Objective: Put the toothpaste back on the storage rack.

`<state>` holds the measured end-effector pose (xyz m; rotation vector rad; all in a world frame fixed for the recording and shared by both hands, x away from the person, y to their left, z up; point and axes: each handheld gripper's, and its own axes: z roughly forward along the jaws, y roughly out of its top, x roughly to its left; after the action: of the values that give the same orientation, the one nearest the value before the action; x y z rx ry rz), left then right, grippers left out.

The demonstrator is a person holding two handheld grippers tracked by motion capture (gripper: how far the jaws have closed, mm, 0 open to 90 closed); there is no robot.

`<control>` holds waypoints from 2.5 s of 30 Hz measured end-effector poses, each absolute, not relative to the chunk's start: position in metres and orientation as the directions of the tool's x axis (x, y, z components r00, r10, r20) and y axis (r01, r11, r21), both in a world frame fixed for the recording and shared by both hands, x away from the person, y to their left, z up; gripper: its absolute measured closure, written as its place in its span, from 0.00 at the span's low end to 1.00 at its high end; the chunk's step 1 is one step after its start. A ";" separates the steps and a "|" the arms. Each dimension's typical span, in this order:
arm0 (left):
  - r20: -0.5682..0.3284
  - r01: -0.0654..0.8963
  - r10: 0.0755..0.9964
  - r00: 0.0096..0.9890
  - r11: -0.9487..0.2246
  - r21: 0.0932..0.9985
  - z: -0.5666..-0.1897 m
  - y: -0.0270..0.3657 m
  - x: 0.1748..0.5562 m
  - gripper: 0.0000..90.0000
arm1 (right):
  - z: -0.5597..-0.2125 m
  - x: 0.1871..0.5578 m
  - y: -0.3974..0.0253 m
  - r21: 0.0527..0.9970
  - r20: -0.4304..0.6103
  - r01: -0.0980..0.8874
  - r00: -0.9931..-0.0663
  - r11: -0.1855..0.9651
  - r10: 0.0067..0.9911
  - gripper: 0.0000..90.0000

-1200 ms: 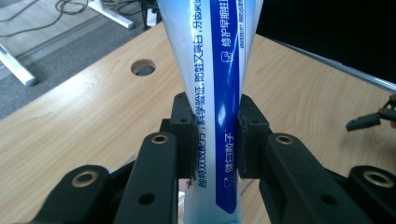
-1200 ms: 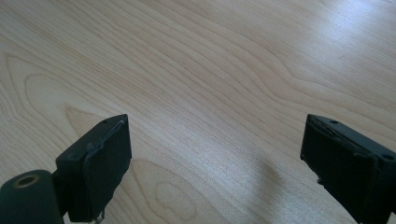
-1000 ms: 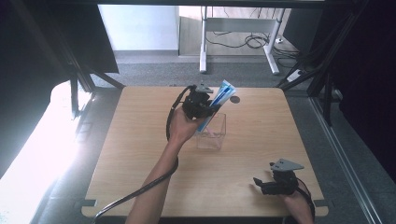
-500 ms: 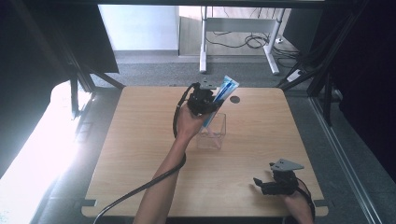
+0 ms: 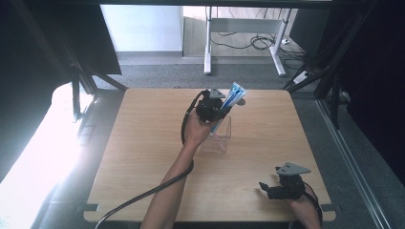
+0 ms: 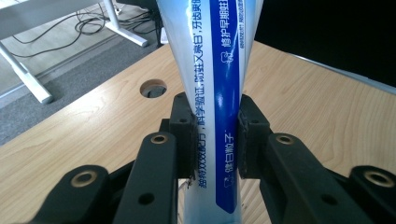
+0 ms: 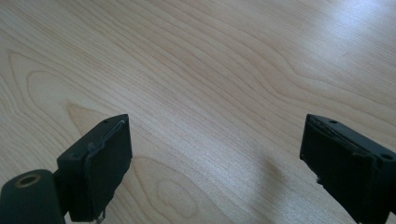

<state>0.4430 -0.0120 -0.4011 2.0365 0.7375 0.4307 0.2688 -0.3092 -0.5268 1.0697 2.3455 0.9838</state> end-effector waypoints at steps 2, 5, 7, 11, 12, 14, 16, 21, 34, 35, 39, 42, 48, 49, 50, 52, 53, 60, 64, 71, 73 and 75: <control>0.028 0.334 0.644 0.765 -0.433 0.837 -0.404 -0.013 0.443 0.81 | -0.527 0.269 -0.309 0.729 -0.047 0.505 -0.637 0.462 0.770 0.10; 0.037 0.329 0.642 0.766 -0.440 0.836 -0.410 -0.015 0.442 0.81 | -0.526 0.269 -0.309 0.729 -0.047 0.505 -0.636 0.462 0.770 0.10; 0.036 0.329 0.639 0.768 -0.442 0.835 -0.414 -0.016 0.441 0.81 | -0.526 0.268 -0.310 0.729 -0.046 0.506 -0.636 0.462 0.770 0.10; 0.040 0.328 0.637 0.769 -0.448 0.832 -0.419 -0.016 0.439 0.81 | -0.526 0.269 -0.310 0.729 -0.046 0.505 -0.636 0.462 0.770 0.11; 0.040 0.328 0.637 0.769 -0.448 0.832 -0.419 -0.016 0.439 0.81 | -0.526 0.269 -0.310 0.729 -0.046 0.505 -0.636 0.462 0.770 0.11; 0.041 0.326 0.636 0.771 -0.449 0.832 -0.422 -0.016 0.438 0.81 | -0.527 0.268 -0.310 0.728 -0.046 0.505 -0.637 0.463 0.769 0.11; 0.047 0.324 0.634 0.772 -0.455 0.829 -0.425 -0.016 0.437 0.81 | -0.527 0.268 -0.309 0.728 -0.047 0.506 -0.637 0.463 0.770 0.11; 0.071 0.315 0.636 0.769 -0.473 0.823 -0.432 -0.017 0.434 0.80 | -0.527 0.268 -0.309 0.728 -0.047 0.506 -0.638 0.464 0.769 0.11; 0.092 0.320 0.628 0.773 -0.511 0.798 -0.440 -0.019 0.427 0.79 | -0.527 0.268 -0.309 0.725 -0.054 0.502 -0.640 0.471 0.766 0.11; 0.092 0.323 0.629 0.772 -0.512 0.796 -0.441 -0.019 0.427 0.79 | -0.527 0.268 -0.309 0.725 -0.054 0.502 -0.640 0.471 0.766 0.11; 0.083 0.334 0.631 0.771 -0.513 0.791 -0.444 -0.018 0.426 0.79 | -0.527 0.269 -0.309 0.725 -0.053 0.503 -0.641 0.471 0.766 0.11; 0.084 0.331 0.623 0.778 -0.519 0.788 -0.445 -0.016 0.425 0.79 | -0.527 0.269 -0.309 0.724 -0.051 0.503 -0.642 0.472 0.765 0.11; 0.092 0.327 0.610 0.787 -0.539 0.776 -0.445 -0.015 0.423 0.78 | -0.527 0.269 -0.308 0.721 -0.051 0.506 -0.643 0.474 0.764 0.11; 0.092 0.328 0.610 0.787 -0.540 0.775 -0.445 -0.015 0.422 0.78 | -0.527 0.269 -0.308 0.721 -0.050 0.506 -0.644 0.474 0.763 0.11; 0.092 0.325 0.607 0.789 -0.540 0.777 -0.446 -0.014 0.421 0.78 | -0.527 0.269 -0.308 0.721 -0.050 0.506 -0.644 0.474 0.763 0.11; 0.095 0.323 0.604 0.791 -0.544 0.775 -0.446 -0.014 0.420 0.77 | -0.528 0.269 -0.308 0.720 -0.050 0.507 -0.643 0.474 0.764 0.11; 0.097 0.321 0.604 0.791 -0.545 0.775 -0.446 -0.013 0.419 0.77 | -0.528 0.269 -0.308 0.720 -0.050 0.507 -0.643 0.474 0.764 0.11; 0.086 0.326 0.597 0.798 -0.547 0.771 -0.450 -0.011 0.417 0.76 | -0.528 0.269 -0.308 0.719 -0.053 0.505 -0.646 0.478 0.761 0.11; 0.089 0.330 0.594 0.800 -0.559 0.761 -0.453 -0.010 0.413 0.76 | -0.528 0.269 -0.307 0.718 -0.052 0.506 -0.646 0.479 0.761 0.11; 0.057 0.347 0.596 0.801 -0.540 0.767 -0.453 -0.008 0.414 0.75 | -0.528 0.269 -0.307 0.716 -0.050 0.509 -0.646 0.478 0.762 0.11; 0.045 0.357 0.597 0.801 -0.538 0.764 -0.453 -0.008 0.415 0.74 | -0.528 0.269 -0.307 0.716 -0.050 0.509 -0.646 0.478 0.762 0.11; 0.039 0.364 0.597 0.801 -0.538 0.761 -0.452 -0.008 0.415 0.72 | -0.528 0.269 -0.307 0.716 -0.051 0.508 -0.647 0.479 0.761 0.11</control>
<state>0.4150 -0.0078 -0.4525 2.1941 0.7055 0.3773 0.2687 -0.3069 -0.5284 1.0646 2.3680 0.9670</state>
